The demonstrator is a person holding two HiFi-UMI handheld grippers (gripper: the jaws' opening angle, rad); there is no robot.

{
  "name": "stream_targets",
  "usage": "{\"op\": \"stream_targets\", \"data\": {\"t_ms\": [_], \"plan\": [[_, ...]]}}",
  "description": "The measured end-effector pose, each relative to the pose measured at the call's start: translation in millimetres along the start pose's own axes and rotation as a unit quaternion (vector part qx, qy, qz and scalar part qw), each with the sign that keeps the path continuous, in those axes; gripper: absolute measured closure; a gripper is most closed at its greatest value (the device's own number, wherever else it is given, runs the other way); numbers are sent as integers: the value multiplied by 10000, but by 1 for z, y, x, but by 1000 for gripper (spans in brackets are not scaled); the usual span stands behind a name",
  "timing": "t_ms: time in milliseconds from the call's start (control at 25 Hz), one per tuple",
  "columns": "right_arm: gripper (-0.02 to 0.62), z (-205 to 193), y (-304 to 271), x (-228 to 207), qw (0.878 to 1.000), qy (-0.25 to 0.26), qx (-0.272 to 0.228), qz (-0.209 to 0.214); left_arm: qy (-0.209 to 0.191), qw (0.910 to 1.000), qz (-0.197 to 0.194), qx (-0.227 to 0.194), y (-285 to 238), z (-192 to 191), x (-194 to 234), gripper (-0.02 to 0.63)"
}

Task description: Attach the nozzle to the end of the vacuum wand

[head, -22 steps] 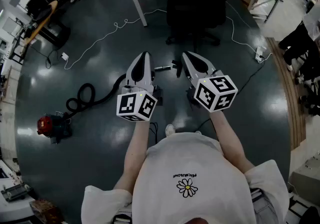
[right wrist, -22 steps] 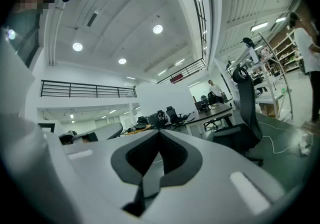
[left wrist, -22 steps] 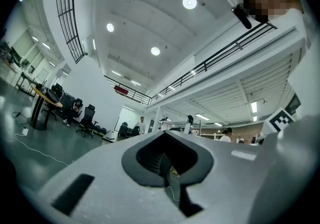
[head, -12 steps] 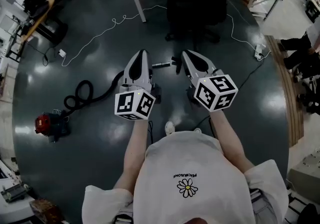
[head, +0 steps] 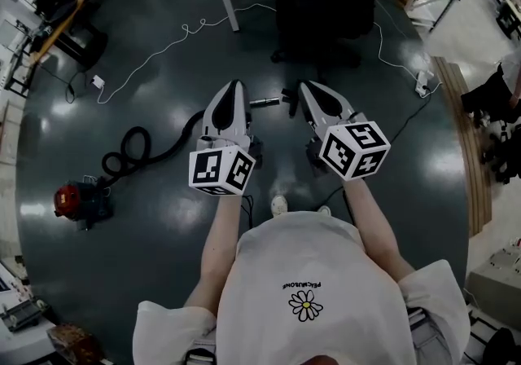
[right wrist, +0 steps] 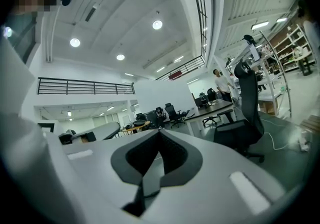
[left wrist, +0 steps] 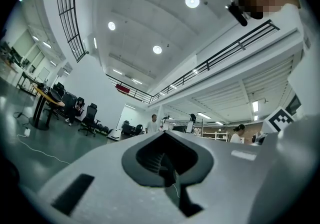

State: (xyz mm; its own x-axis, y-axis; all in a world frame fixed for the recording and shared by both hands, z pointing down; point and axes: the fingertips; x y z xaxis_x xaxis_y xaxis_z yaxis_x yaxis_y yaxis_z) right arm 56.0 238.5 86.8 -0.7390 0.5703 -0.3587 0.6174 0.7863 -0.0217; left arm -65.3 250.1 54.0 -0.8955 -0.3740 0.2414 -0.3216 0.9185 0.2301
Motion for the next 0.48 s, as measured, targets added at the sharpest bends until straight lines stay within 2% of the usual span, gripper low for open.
{"op": "stream_targets", "data": {"t_ms": [280,400,480], "plan": [[594,-13,-16,-16,9981,310,29,-535,65,9998,14,209,9,-7,44,604],[594,-11,-20,-31,9972,222,-35,-709,-46,9995,40,316,4,-13,61,604],[594,-14,-24,-42,9968,81,-11,-794,47,9995,100,306,0,-17,72,604]]}}
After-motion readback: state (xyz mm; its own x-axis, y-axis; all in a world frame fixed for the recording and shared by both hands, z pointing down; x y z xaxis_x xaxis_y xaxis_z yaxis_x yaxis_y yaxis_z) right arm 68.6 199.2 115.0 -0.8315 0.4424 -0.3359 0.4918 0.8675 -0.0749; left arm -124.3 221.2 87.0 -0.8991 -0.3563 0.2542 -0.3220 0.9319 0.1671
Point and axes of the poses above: the fingertips, and each gripper's own axes: y backward along the fingers, x to its left, z out of its top, and after that the axes turned 1 degree about -x, right-handed
